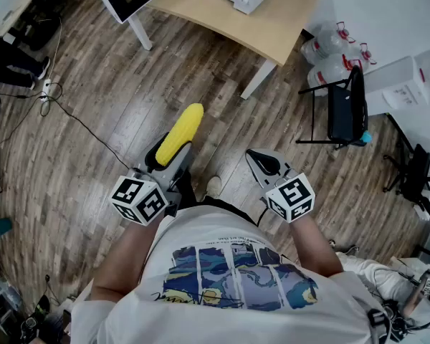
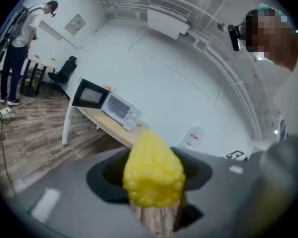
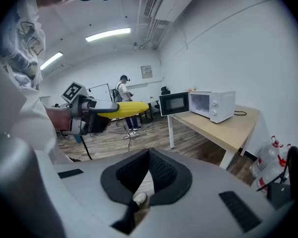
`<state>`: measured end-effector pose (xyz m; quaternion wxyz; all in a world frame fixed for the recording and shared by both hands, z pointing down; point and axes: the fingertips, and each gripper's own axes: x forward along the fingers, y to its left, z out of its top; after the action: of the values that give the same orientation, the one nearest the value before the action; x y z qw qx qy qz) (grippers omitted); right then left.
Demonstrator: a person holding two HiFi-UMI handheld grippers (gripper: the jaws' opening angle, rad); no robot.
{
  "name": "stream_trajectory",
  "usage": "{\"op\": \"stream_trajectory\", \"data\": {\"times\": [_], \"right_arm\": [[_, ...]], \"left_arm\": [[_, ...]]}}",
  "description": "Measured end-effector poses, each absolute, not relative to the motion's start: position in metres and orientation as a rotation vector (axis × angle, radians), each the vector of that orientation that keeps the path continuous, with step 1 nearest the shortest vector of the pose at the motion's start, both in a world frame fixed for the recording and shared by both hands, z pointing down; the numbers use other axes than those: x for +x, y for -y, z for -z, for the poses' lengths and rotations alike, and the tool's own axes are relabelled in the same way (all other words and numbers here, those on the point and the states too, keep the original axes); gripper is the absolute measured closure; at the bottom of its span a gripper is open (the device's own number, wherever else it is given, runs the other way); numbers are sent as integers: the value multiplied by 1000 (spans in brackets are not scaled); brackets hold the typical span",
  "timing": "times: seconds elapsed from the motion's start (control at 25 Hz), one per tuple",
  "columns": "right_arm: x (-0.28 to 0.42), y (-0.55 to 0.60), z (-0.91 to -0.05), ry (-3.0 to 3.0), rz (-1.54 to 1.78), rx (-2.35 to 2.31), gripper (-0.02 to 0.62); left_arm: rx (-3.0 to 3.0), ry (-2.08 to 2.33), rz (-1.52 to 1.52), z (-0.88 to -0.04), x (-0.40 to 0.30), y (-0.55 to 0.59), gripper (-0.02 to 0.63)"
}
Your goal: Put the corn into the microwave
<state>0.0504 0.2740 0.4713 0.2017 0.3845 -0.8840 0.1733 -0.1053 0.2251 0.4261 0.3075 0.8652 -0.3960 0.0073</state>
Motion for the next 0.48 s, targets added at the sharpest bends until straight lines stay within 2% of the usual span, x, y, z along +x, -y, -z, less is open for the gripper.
{"op": "stream_trajectory", "data": {"times": [0.48], "right_arm": [[71, -174, -451, 2457, -448, 1188, 586]], "left_arm": [[2361, 1027, 1, -418, -88, -107, 354]]}}
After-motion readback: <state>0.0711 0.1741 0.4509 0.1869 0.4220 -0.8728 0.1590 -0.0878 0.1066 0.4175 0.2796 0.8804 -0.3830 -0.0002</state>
